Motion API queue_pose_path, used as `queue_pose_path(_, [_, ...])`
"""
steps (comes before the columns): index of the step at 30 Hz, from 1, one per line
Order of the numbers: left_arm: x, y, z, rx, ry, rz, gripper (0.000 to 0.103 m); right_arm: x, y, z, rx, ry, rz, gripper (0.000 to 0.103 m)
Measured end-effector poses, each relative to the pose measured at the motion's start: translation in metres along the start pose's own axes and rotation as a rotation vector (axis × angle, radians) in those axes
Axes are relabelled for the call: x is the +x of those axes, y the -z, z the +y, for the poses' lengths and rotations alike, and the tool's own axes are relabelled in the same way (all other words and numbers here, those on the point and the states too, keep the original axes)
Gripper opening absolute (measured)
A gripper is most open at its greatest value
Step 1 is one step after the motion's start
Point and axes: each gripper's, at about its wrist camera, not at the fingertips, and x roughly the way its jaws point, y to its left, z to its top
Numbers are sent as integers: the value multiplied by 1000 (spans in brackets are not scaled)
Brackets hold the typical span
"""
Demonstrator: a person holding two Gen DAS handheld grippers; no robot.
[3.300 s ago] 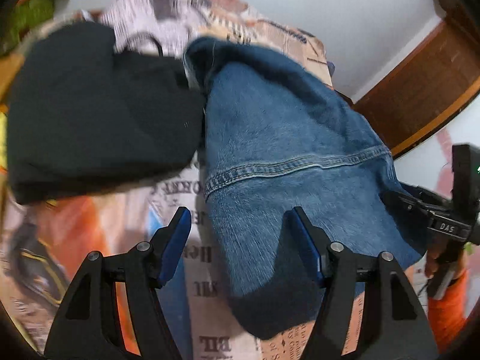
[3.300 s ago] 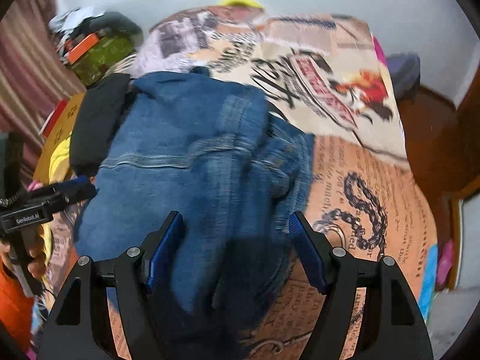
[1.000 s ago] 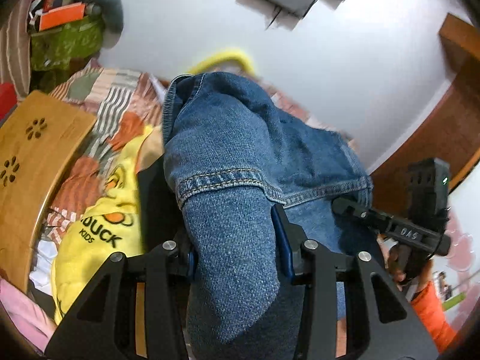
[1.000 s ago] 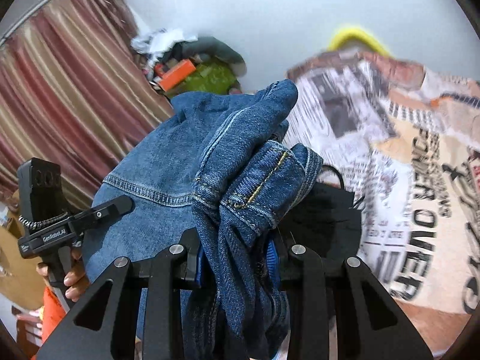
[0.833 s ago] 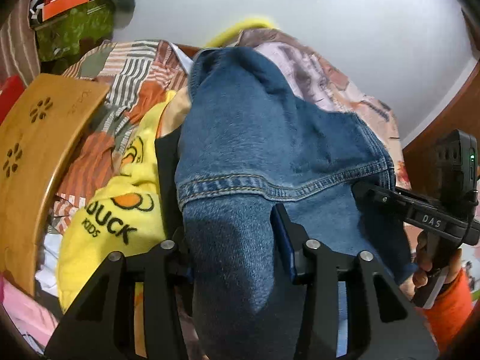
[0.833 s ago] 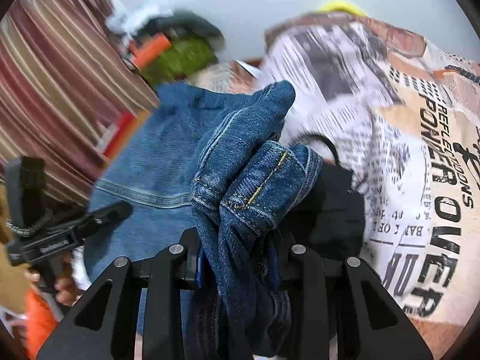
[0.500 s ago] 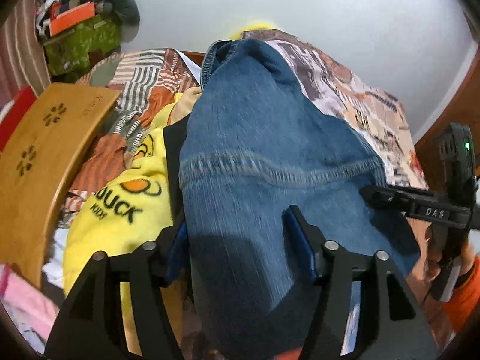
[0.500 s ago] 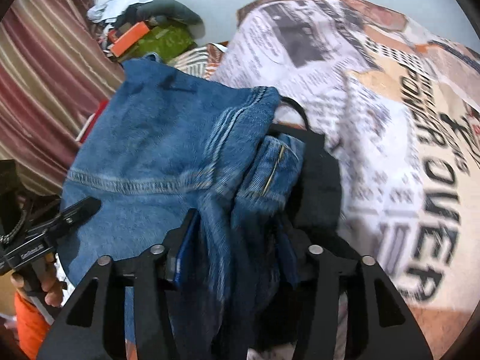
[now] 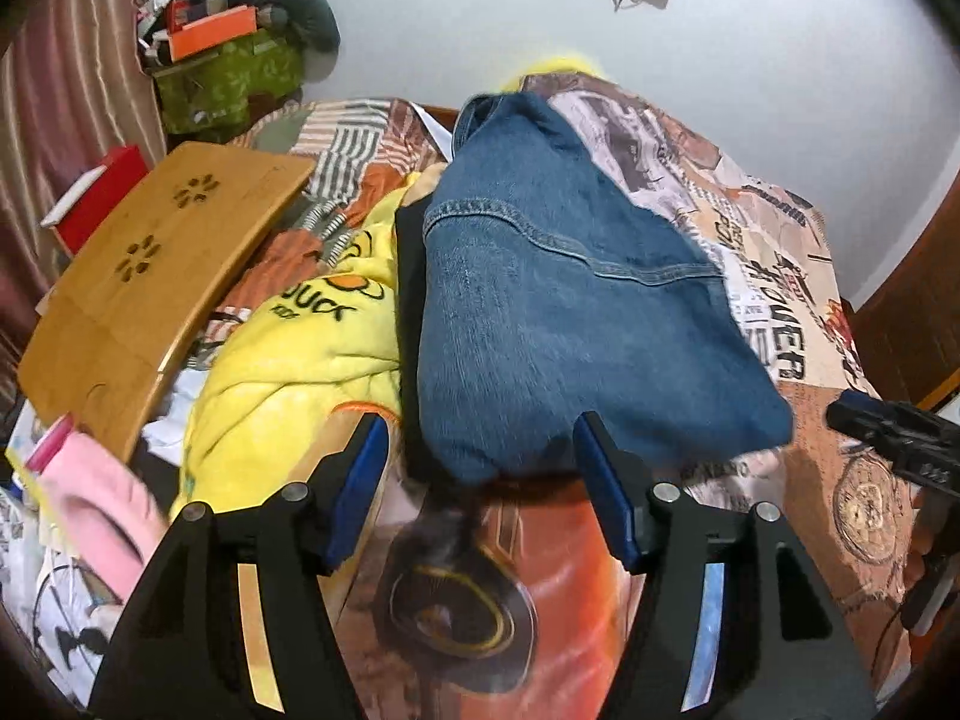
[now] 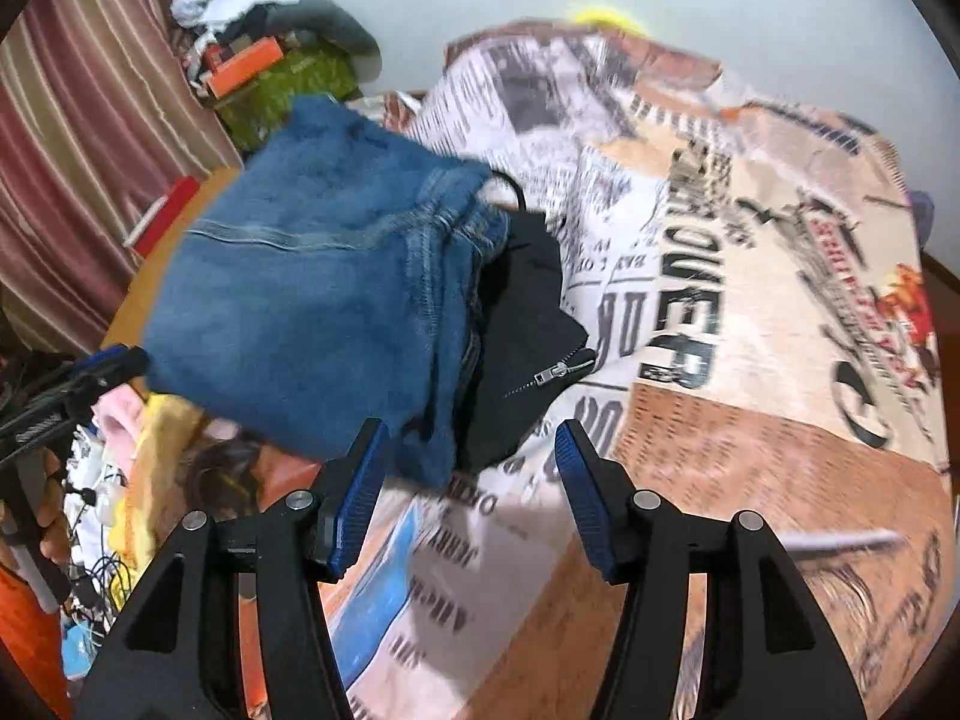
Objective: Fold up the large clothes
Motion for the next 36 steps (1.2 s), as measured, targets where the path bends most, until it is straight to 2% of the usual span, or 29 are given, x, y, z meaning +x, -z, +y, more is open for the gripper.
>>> queue_pose_path(4, [-48, 5, -11, 31, -21, -68, 63, -53, 3, 16, -14, -27, -104, 53])
queue_pose_path(8, [-114, 10, -29, 81, -35, -191, 63, -114, 6, 39, -44, -56, -243, 53])
queue_pose_path(16, [-254, 47, -85, 218, -48, -518, 63, -227, 39, 81, -106, -98, -578, 53])
queue_pose_path(21, [-319, 86, -112, 233, -24, -725, 63, -272, 72, 104, -167, -75, -746, 53])
queue_pose_path(26, [-350, 119, -127, 214, -30, -865, 63, -288, 99, 122, -216, -22, -838, 53])
queue_pose_path(30, [-355, 136, -133, 188, -27, -896, 63, -284, 107, 125, -227, 28, -873, 55])
queue_pose_path(32, [-357, 142, -134, 181, -43, -907, 67, -284, 109, 123, -219, 49, -884, 63])
queue_pose_path(34, [-355, 145, -135, 170, -58, -904, 82, -285, 110, 120, -199, 67, -894, 74])
queue_pose_path(36, [-355, 150, -136, 160, -66, -899, 88, -285, 110, 118, -174, 69, -893, 87])
